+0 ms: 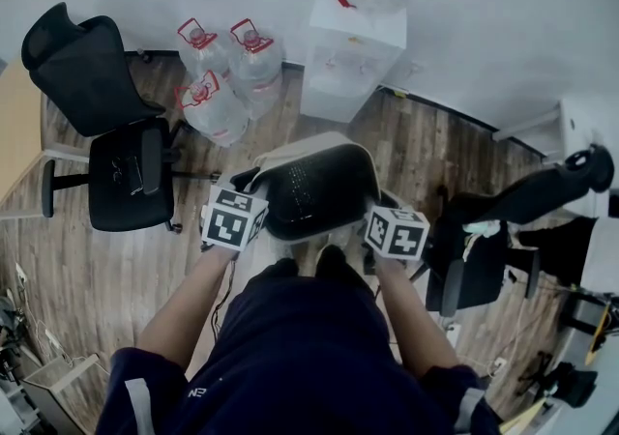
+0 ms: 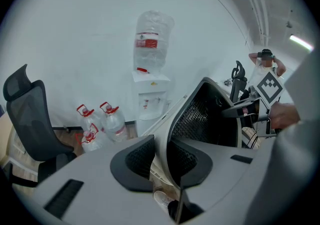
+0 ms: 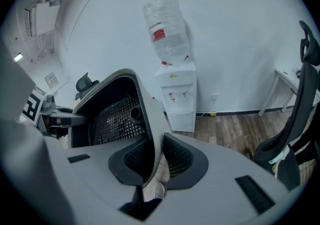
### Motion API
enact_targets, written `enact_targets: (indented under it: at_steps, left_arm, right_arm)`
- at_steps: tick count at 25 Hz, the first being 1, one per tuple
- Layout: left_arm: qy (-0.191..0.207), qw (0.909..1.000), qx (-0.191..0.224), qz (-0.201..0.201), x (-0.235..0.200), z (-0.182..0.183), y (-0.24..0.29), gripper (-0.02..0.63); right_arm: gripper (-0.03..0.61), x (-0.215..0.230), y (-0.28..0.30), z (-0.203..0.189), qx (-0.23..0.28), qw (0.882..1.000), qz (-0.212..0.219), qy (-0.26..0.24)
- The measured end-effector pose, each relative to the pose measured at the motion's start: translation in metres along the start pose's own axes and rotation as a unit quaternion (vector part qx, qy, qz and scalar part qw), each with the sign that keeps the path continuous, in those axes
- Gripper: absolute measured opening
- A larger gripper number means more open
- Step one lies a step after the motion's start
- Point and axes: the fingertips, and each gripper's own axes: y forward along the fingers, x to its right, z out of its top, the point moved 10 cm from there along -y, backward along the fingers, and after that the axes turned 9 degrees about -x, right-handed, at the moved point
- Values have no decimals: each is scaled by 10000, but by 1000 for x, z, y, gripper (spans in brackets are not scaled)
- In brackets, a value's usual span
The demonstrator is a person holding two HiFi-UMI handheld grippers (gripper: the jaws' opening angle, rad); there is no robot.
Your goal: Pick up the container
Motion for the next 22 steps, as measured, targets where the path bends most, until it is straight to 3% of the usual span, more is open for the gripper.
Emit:
enact_targets:
  at_steps: [22]
  left_arm:
    - [16, 10000, -6, -43, -10, 16, 11, 89]
  right_arm:
    - [64, 4, 16, 14, -84, 10000, -29, 27]
